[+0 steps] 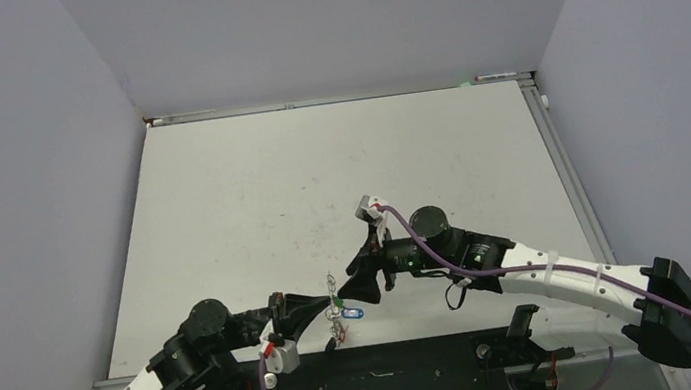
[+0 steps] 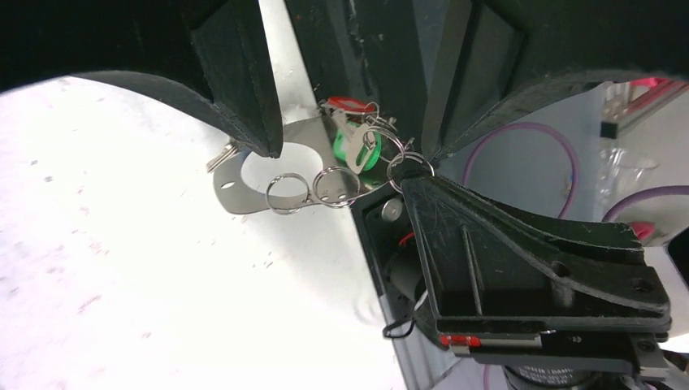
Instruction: Put the keys on the keyring
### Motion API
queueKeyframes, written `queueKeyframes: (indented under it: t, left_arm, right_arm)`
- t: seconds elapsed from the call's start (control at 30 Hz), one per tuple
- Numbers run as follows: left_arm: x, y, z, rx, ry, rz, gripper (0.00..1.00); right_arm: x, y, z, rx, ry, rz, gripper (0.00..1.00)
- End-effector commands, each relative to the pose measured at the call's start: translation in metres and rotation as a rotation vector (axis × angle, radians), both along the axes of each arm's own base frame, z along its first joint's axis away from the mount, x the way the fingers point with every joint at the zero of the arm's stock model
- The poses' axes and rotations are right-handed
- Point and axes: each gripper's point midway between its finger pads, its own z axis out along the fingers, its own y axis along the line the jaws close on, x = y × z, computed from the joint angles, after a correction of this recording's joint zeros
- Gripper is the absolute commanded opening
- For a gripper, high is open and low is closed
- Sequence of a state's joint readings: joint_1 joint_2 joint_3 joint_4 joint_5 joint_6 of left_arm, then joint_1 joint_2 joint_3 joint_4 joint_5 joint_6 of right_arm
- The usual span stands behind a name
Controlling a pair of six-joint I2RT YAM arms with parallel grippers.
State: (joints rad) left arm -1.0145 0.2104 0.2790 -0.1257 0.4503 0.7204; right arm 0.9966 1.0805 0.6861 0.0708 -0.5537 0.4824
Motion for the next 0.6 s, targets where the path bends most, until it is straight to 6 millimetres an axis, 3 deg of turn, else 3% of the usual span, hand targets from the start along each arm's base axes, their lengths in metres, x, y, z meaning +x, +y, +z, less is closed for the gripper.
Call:
queueKeyframes:
  t: [0.0,0.13,0.27,0.43,0.57]
  left_arm:
    - [0.002,-0.001,0.046,-0.167,-0.014,0.004,0.00]
    - [0.008,-0.001,0.059,-0.230,0.053,0.016,0.00]
    - [0.008,-0.002,0.069,-0.287,0.106,-0.003,0.00]
    - [0.008,-0.001,0.078,-0.325,0.126,-0.018,0.00]
    - [0.006,0.000,0.082,-0.349,0.135,-0.031,0.00]
  right_arm:
    - [0.023,-0.006,0.052,0.121,-0.210,-0.109,0.64]
    - [0.020,-0.020,0.077,0.231,-0.311,-0.135,0.60]
    - [0.002,-0.030,0.097,0.336,-0.362,-0.085,0.41]
    - [-0.004,-0.027,0.097,0.361,-0.330,-0.051,0.19]
    - [0.000,-0.013,0.090,0.345,-0.295,-0.040,0.15]
